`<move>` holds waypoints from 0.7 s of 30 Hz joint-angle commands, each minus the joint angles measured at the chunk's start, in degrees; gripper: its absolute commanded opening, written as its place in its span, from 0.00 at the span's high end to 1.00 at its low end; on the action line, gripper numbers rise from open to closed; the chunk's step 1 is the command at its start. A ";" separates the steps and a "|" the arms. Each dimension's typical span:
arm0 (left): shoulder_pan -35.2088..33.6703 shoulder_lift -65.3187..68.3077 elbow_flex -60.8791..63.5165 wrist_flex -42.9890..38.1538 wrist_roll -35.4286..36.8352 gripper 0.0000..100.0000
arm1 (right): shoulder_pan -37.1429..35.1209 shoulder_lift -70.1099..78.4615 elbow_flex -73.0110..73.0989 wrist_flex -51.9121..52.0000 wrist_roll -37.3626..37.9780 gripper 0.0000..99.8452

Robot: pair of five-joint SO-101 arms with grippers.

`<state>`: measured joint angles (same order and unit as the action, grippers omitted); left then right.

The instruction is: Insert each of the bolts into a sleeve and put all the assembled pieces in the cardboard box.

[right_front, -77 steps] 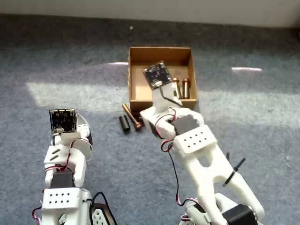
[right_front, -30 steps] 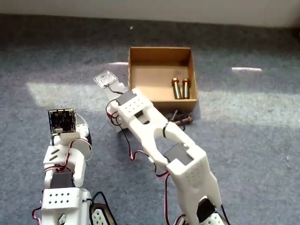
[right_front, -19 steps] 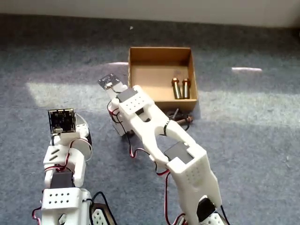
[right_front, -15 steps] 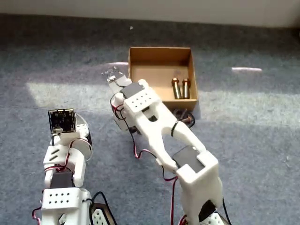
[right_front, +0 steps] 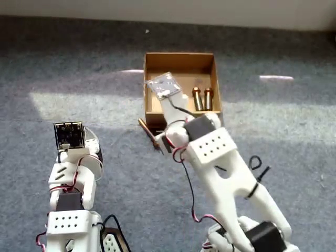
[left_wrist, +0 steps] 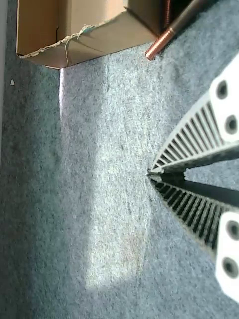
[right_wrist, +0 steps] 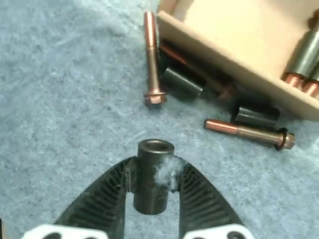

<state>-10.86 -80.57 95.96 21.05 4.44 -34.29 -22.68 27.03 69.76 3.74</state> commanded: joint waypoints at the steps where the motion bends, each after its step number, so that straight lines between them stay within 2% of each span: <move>1: 0.04 -0.48 1.80 -1.49 -0.70 0.99 | 4.35 -13.76 9.63 -5.49 -0.09 0.99; 12: 0.04 -0.48 1.80 -1.58 -1.67 0.99 | 6.81 -39.60 30.46 -7.78 -0.09 0.99; 15: 0.04 -0.48 1.80 -1.49 -7.65 0.99 | 8.66 -45.85 35.56 -11.03 -0.35 0.99; 21: 0.04 -0.48 1.80 -1.41 -16.70 0.99 | 19.30 -58.77 46.55 -18.77 -0.53 0.99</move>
<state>-10.86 -80.57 96.04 21.05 -7.34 -19.69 -75.60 70.64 55.34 3.74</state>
